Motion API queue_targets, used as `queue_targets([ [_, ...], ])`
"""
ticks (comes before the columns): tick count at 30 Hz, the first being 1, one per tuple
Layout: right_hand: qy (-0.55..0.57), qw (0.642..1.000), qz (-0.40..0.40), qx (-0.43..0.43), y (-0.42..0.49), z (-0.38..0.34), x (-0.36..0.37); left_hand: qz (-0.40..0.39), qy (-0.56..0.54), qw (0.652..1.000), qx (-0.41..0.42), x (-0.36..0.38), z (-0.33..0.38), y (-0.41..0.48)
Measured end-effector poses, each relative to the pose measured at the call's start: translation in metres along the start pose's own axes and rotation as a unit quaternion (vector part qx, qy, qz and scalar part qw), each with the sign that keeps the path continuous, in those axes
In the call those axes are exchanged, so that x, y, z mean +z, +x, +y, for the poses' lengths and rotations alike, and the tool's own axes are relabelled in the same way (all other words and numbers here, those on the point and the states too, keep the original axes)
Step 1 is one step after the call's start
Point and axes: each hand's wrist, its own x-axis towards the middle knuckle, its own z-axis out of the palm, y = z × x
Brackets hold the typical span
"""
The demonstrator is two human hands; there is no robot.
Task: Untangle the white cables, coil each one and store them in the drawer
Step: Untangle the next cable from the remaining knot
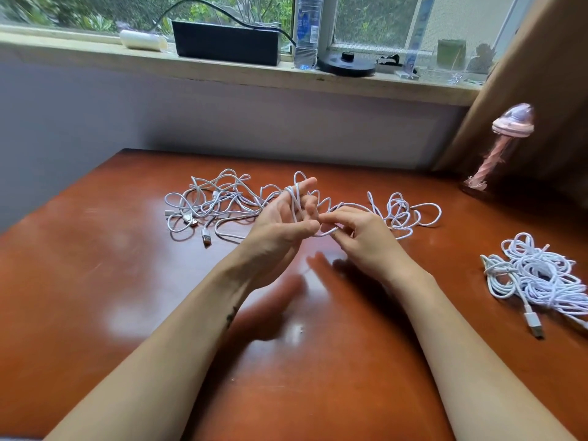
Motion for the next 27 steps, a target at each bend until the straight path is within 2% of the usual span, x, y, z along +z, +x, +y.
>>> queue_targets([
  [6,0.051,0.997,-0.053,0.031,-0.004,-0.009,0.0,0.019,-0.007,0.999,0.042,0.0,0.003,0.001],
  [8,0.078,0.992,-0.084,0.052,-0.006,-0.013,0.002,0.062,0.004,0.996,0.063,0.001,0.003,0.003],
  [10,0.086,0.988,-0.116,0.052,-0.006,-0.017,0.004,0.117,0.079,0.987,0.082,-0.002,-0.001,0.006],
  [12,0.086,0.987,-0.13,0.044,-0.005,-0.019,0.006,0.13,0.207,0.962,0.124,-0.002,-0.003,0.006],
  [14,0.083,0.987,-0.129,0.043,-0.005,-0.02,0.007,0.095,0.306,0.932,0.172,0.001,-0.006,0.004],
  [19,0.088,0.988,-0.126,0.035,-0.006,-0.019,0.008,0.11,0.353,0.903,0.217,-0.001,-0.009,0.007],
  [22,0.097,0.984,-0.143,0.034,-0.007,-0.021,0.012,0.084,0.495,0.834,0.227,-0.012,-0.013,0.006],
  [24,0.107,0.986,-0.126,0.027,-0.007,-0.022,0.013,0.074,0.567,0.787,0.23,-0.019,-0.018,0.007],
  [27,0.075,0.995,-0.066,-0.002,-0.005,-0.02,0.01,0.069,0.614,0.757,0.213,-0.029,-0.021,0.009],
])
